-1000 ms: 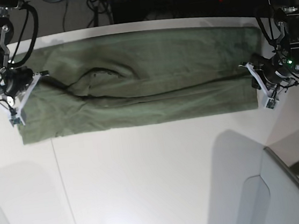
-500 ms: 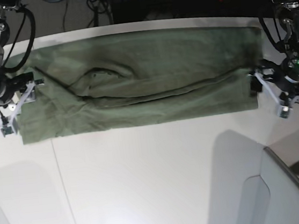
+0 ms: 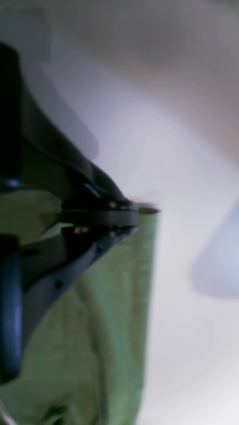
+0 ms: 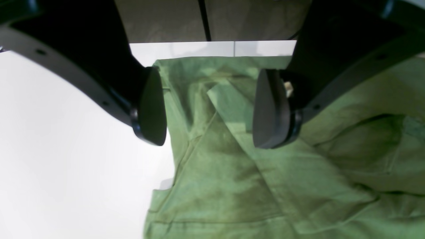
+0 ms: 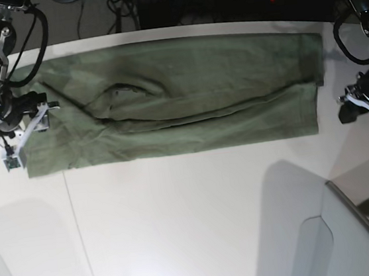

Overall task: Layout the t-shirt on the table in an organized manner, then fold the t-shirt properly
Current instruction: 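Open both grippers and release the shirt corners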

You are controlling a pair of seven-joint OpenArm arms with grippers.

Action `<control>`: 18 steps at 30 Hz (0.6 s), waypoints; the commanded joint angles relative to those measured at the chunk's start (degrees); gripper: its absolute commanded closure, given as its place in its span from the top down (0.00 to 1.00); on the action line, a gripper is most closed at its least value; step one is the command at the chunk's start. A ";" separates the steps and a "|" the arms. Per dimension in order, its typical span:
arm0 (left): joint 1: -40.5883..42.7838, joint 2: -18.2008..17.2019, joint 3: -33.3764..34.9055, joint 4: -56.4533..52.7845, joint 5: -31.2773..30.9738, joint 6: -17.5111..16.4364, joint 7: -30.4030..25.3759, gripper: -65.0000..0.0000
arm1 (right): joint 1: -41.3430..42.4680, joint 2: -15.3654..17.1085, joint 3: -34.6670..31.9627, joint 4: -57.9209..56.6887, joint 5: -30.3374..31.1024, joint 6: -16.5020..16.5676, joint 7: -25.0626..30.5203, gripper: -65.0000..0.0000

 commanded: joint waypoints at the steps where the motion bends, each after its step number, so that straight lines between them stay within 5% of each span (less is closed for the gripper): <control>1: -0.77 -1.18 -0.37 -0.48 -1.78 -0.73 -1.29 0.00 | 0.61 0.43 0.05 0.88 0.14 0.07 1.09 0.60; 6: -0.33 -1.01 -0.37 -4.61 -1.78 -0.73 -1.38 0.00 | 0.26 0.35 -0.12 1.15 0.14 0.24 0.65 0.60; 10: 2.83 -1.01 -0.37 -4.61 -0.98 -0.73 -5.95 0.00 | -1.41 0.70 -8.03 2.29 0.14 2.62 1.09 0.58; 12: 4.24 -0.83 -0.02 -4.34 2.71 -0.73 -12.63 0.00 | -0.89 0.35 -12.61 2.29 0.14 2.79 1.09 0.46; 16: 4.68 1.10 0.07 -4.26 14.14 -0.73 -20.72 0.00 | 2.54 0.35 -23.95 2.12 0.14 2.79 1.09 0.01; 18: 5.03 2.07 -0.02 -3.29 18.53 -0.73 -21.51 0.00 | 4.30 0.35 -29.31 2.03 0.14 2.79 0.74 0.02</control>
